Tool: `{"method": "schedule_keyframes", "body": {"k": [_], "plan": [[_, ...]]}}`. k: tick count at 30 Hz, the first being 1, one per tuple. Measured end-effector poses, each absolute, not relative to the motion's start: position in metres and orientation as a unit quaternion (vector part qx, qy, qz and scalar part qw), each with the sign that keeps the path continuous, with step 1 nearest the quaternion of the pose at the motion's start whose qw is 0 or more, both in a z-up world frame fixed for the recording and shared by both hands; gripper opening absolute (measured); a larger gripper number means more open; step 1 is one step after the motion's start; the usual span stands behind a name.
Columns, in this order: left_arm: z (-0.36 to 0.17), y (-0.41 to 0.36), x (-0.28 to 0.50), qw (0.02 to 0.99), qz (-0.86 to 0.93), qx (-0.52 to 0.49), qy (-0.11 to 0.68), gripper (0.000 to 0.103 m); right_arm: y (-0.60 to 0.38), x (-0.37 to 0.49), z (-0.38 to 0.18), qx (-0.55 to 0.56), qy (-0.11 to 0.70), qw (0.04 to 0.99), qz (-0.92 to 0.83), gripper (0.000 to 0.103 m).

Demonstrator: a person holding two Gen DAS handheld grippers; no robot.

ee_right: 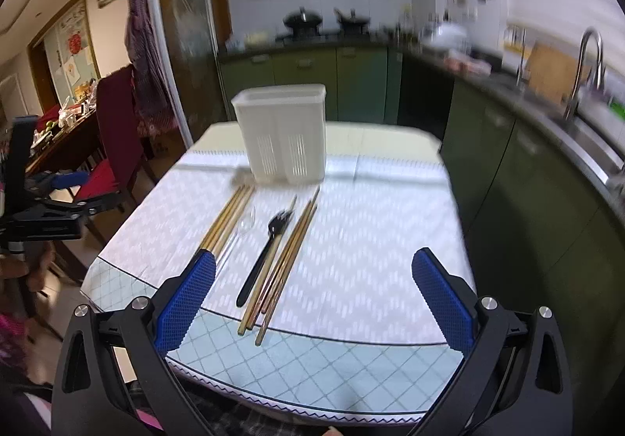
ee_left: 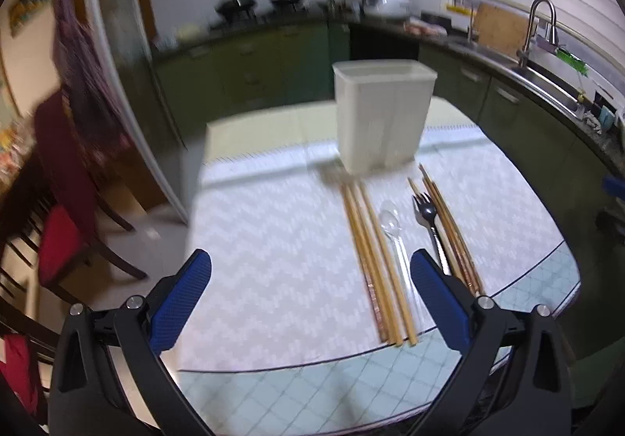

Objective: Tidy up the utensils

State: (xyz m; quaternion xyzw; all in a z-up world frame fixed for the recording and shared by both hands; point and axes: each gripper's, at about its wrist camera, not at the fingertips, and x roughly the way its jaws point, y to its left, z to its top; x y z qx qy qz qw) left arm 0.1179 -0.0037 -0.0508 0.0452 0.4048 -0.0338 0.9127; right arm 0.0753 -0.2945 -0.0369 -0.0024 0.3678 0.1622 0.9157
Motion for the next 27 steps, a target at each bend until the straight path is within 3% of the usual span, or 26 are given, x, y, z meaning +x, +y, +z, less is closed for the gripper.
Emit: {"method": "schedule_keyframes", "body": {"k": [5,7,9,27], "plan": [[-0.093,-0.010,0.180,0.872,-0.054,0.017,0.485,0.092,-0.302,0.103,-0.052,0.026,0.396,0.902,0.167,0.099],[-0.111,-0.011,0.200,0.855,-0.048,0.010,0.517,0.068,-0.301,0.109,-0.058,0.026,0.405,0.899,0.163,0.099],[-0.130,-0.010,0.219,0.834,-0.043,-0.002,0.550,0.060,-0.300,0.116,-0.063,0.029,0.413,0.895,0.167,0.099],[-0.175,-0.025,0.267,0.797,-0.022,0.002,0.603,0.055,-0.289,0.140,-0.082,0.030,0.437,0.882,0.176,0.099]]}}
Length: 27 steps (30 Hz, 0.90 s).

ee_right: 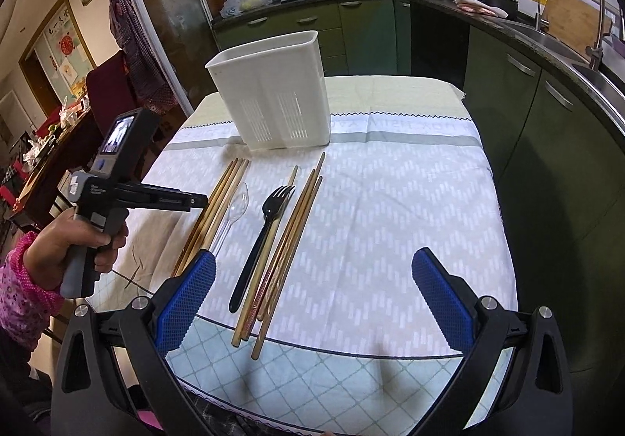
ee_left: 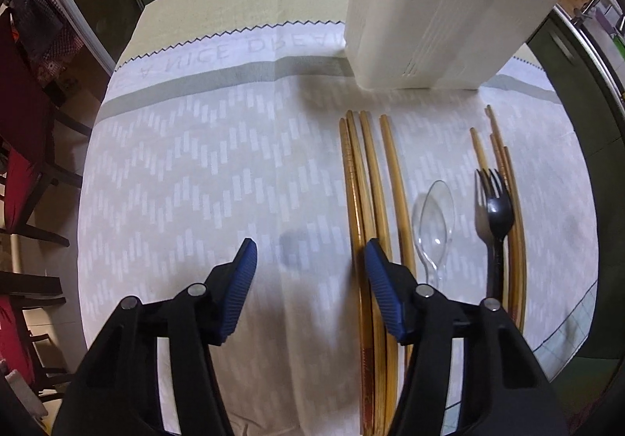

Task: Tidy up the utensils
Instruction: 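Grasp a wooden chopstick with the left tool while the right tool grasps another chopstick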

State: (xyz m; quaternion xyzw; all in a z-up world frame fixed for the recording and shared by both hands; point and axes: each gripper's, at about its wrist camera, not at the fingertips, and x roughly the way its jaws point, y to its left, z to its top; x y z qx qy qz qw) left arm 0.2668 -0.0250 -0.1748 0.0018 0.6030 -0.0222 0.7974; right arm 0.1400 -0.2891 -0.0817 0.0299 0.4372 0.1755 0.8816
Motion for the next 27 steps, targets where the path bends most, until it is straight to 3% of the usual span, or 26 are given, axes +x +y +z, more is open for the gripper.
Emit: {"method": "schedule_keyframes", "body": {"k": [9,11,13,16,18,20,21,22,27], "plan": [[-0.182,-0.035,0.275,0.793,-0.012,0.017,0.608,0.056,-0.287,0.150,-0.087,0.022,0.445,0.879,0.169,0.099],[-0.181,-0.034,0.274,0.794,-0.014,0.019,0.607,0.049,-0.278,0.160,-0.090,0.002,0.455,0.875,0.166,0.099],[-0.177,-0.034,0.270,0.791,-0.016,0.023,0.612,0.030,-0.269,0.177,-0.097,-0.015,0.477,0.863,0.164,0.099],[-0.177,-0.029,0.271,0.783,-0.022,0.026,0.621,0.019,-0.261,0.213,-0.112,-0.002,0.526,0.833,0.170,0.098],[-0.176,-0.025,0.273,0.779,-0.022,0.032,0.625,0.019,-0.260,0.237,-0.127,0.018,0.564,0.807,0.174,0.084],[-0.176,-0.019,0.273,0.780,-0.020,0.041,0.624,0.019,-0.260,0.258,-0.143,0.029,0.597,0.785,0.162,0.052],[-0.175,-0.018,0.273,0.779,-0.021,0.045,0.625,0.019,-0.259,0.263,-0.150,0.031,0.606,0.779,0.159,0.043],[-0.175,-0.017,0.274,0.779,-0.023,0.046,0.624,0.019,-0.258,0.270,-0.159,0.034,0.621,0.768,0.154,0.038],[-0.172,-0.024,0.275,0.783,-0.033,0.061,0.618,0.017,-0.249,0.280,-0.175,0.044,0.634,0.755,0.162,0.038]]}}
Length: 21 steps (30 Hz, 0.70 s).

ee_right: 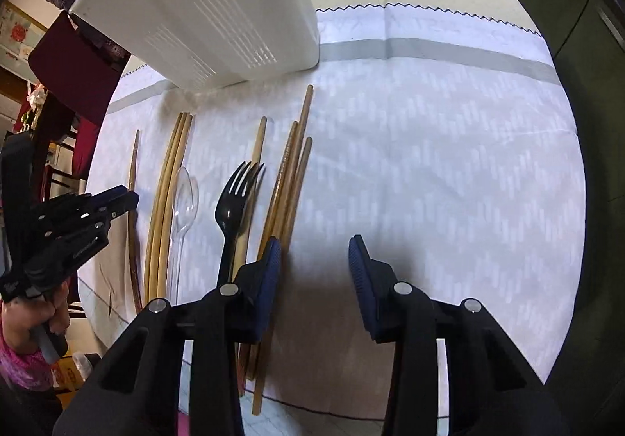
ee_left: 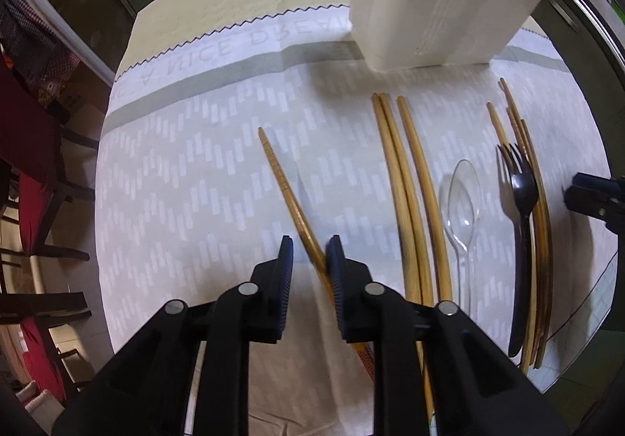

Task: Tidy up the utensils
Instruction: 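Grasp a wooden chopstick with the left tool while the right tool grasps another chopstick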

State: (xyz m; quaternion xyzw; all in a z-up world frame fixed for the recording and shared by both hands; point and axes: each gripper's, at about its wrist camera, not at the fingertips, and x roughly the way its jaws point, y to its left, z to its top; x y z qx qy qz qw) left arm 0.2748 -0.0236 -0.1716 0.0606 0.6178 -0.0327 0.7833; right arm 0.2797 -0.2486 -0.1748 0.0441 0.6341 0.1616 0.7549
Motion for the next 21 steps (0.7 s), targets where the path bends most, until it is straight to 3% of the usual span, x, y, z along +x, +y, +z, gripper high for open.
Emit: {"method": "schedule_keyframes", "body": {"k": [13,21], "plan": [[-0.171,-0.039,0.274,0.790,-0.046,0.070,0.607,0.017,-0.204,0.292,-0.187,-0.023,0.635,0.765,0.106,0.035],[-0.175,-0.034,0.272,0.788,-0.054,0.070,0.609,0.017,-0.171,0.296,-0.191,-0.045,0.637,0.764,0.093,0.024]]}}
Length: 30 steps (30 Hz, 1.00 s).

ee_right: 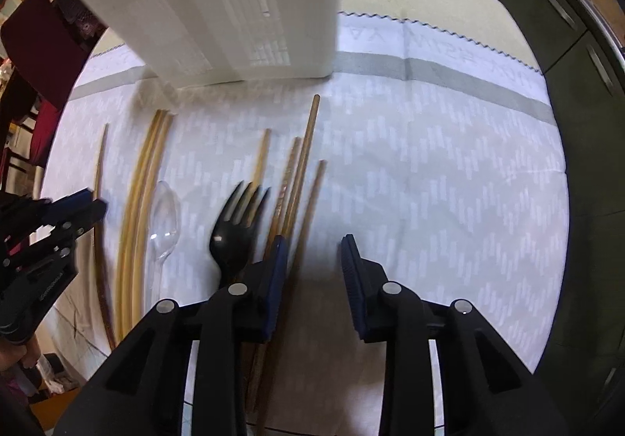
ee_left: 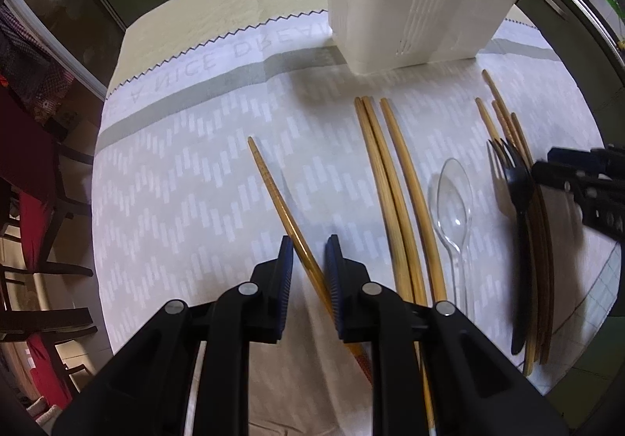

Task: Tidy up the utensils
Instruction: 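Grasp a wooden chopstick with the left tool while the right tool grasps another chopstick, then lift the chopstick with the left tool toward the white holder while the right tool carries its chopstick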

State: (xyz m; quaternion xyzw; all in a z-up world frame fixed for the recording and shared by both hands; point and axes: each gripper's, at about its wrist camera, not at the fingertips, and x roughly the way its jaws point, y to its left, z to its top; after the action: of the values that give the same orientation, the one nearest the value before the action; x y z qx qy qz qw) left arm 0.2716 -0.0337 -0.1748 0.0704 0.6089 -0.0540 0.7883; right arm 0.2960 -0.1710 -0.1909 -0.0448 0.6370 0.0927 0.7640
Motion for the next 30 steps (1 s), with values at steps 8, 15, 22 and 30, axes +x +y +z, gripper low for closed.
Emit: {"method": "schedule_keyframes", "body": {"k": [8,15,22,30], "plan": [[-0.176,-0.033,0.271,0.784,-0.058,0.065,0.614,0.017,-0.150,0.298,-0.195,-0.049,0.641,0.759,0.099,0.022],[-0.176,-0.027,0.272,0.778,-0.060,0.047,0.623,0.013,-0.149,0.306,-0.199,-0.066,0.645,0.755,0.097,0.010],[-0.175,-0.027,0.278,0.777,-0.071,0.025,0.626,0.007,-0.143,0.301,-0.181,-0.033,0.616,0.778,0.118,0.006],[-0.140,-0.017,0.273,0.807,-0.082,0.023,0.585,0.007,-0.179,0.277,-0.123,0.023,0.548,0.821,0.155,0.006]]}}
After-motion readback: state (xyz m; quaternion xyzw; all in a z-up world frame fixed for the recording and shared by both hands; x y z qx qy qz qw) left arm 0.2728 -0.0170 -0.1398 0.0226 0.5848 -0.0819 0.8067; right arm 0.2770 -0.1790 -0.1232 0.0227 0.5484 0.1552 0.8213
